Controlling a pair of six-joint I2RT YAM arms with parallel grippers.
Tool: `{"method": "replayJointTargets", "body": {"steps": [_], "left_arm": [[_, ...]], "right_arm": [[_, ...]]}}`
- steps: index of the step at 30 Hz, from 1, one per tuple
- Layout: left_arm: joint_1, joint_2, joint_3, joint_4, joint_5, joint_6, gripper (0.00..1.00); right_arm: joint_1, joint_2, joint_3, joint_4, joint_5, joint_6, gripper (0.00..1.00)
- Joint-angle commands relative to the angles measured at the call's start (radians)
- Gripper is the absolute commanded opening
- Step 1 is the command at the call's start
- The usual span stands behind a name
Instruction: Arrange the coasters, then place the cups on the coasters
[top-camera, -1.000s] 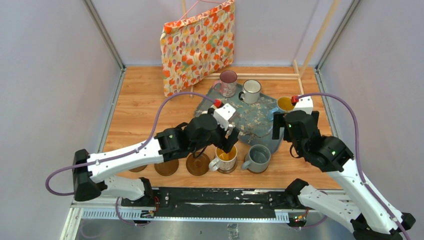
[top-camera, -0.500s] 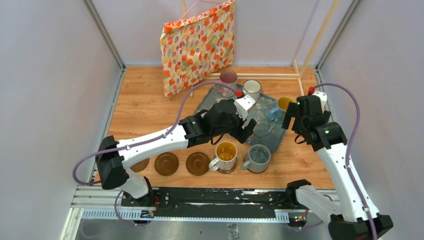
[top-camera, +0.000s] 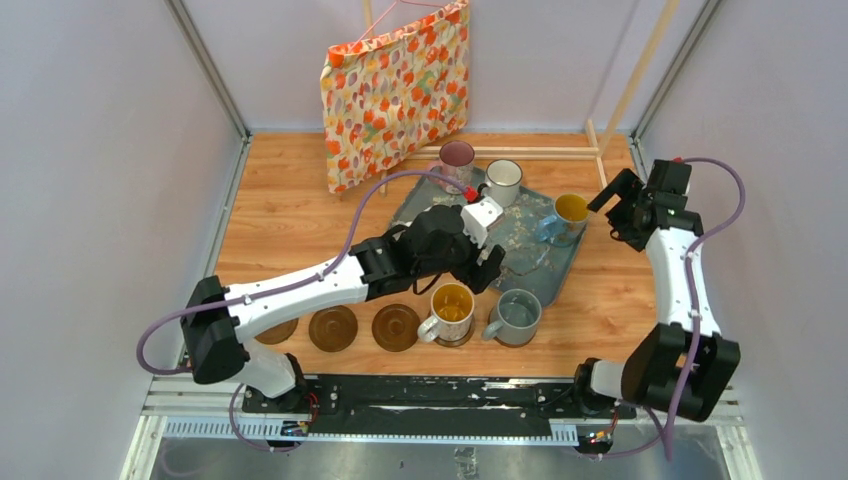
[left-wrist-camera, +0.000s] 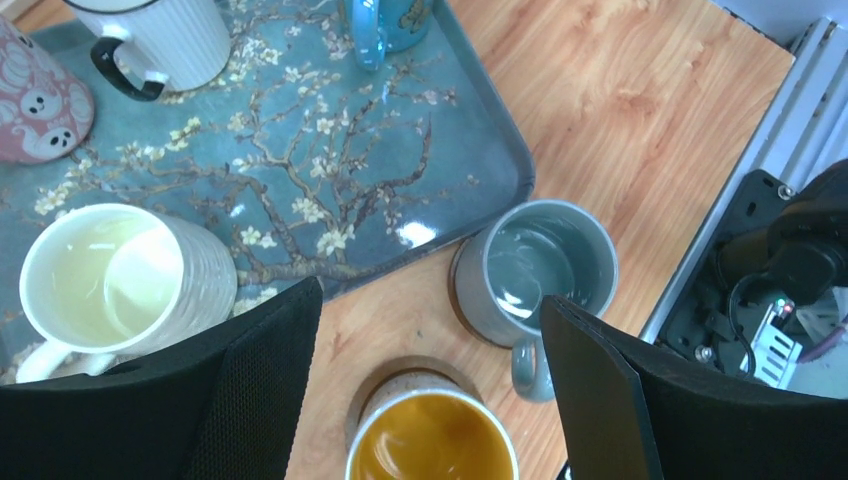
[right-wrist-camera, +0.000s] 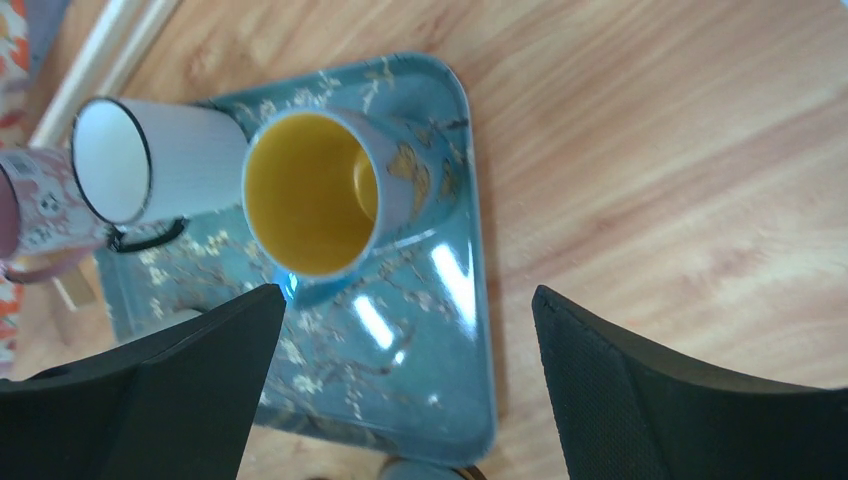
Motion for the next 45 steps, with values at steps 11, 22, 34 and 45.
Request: {"method": "replayJointTargets", "body": {"steps": [11, 22, 34, 45], "left_arm": [[0.007, -0.153, -0.118, 0.016, 0.0, -0.006, 0.85], [0.005, -0.15, -0.097, -0.001, -0.009, 0.011, 0.85], [0.035, -0.085, -0.047, -0.011, -0.009, 0.087, 0.85], [0.096, 0.089, 0.009, 0.049, -0.023, 0.135, 0.85]], "right_arm": [[-0.034, 0.339, 0.123, 0.26, -0.215, 0.157, 1.0], [0.032, 0.436, 0.114, 0.306, -0.275, 0.133, 0.99], [0.21, 0.399, 0.058, 0.307, -0.222, 0.195, 0.99], [0.363, 0.3, -0.048, 0.351, -0.151, 0.333, 0.99]]}}
